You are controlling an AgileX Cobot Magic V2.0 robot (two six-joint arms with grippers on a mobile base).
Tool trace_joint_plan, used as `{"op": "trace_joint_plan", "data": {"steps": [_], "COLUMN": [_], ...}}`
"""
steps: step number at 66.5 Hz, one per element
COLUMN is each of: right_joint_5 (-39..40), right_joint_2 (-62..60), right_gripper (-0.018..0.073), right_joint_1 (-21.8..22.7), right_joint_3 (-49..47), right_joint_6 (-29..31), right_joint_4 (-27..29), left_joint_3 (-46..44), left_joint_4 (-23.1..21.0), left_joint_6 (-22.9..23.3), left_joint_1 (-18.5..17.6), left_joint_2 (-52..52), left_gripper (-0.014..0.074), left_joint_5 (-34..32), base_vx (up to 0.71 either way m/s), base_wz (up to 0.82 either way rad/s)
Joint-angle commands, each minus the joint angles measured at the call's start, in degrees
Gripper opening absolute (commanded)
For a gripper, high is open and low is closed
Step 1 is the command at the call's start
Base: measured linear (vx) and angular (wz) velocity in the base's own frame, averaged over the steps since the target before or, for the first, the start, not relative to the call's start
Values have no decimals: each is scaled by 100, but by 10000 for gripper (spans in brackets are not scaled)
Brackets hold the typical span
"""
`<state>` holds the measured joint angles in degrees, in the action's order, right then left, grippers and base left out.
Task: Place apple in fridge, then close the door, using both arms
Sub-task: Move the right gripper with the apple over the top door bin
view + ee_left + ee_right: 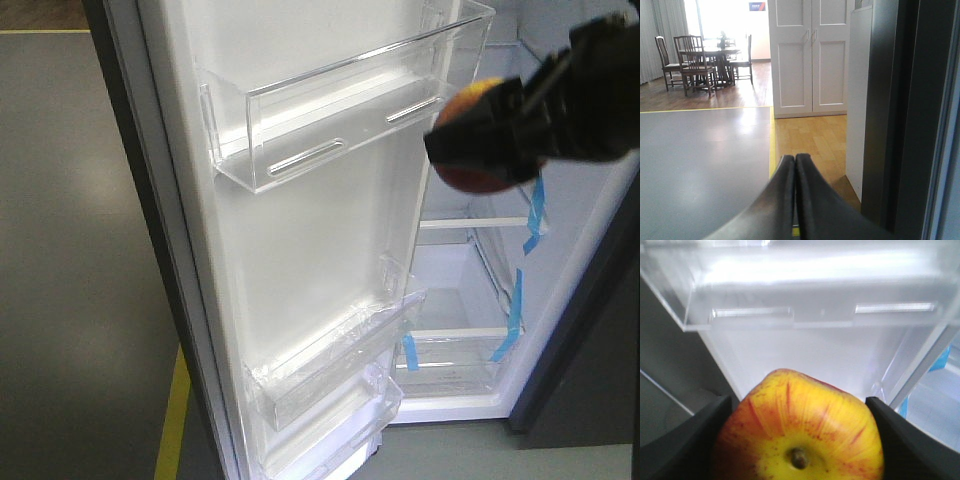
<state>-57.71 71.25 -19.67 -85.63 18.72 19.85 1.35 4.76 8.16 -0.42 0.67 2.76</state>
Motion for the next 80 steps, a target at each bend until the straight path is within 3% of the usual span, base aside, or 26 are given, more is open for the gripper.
{"op": "trace_joint_plan", "data": {"steps": [1, 15, 30, 58, 80], "right_joint_5": [403, 397, 502, 1133, 900], "right_joint_2": [355, 1363, 2213, 2859, 2958], "right_gripper": [197, 207, 215, 264, 431], "right_joint_1": [-6, -6, -6, 45, 45], "right_joint_3": [-957, -2559, -3564, -3712, -3703], "right_joint_6": [65, 48, 41, -44, -44], "right_joint_4": [140, 140, 15, -322, -330], "left_joint_3": [-96, -96, -96, -96, -96], "left_joint_4": [-5, -5, -5, -5, -5], "left_joint_6": [49, 49, 49, 49, 49], "left_joint_1": [-12, -12, -12, -12, -12], "left_joint_2": [82, 82, 82, 82, 82], "left_gripper": [-6, -6, -6, -6, -6], "left_joint_5": [-452, -452, -452, -452, -452], "base_vx": [0, 0, 0, 0, 0], "base_wz": [0, 0, 0, 0, 0]}}
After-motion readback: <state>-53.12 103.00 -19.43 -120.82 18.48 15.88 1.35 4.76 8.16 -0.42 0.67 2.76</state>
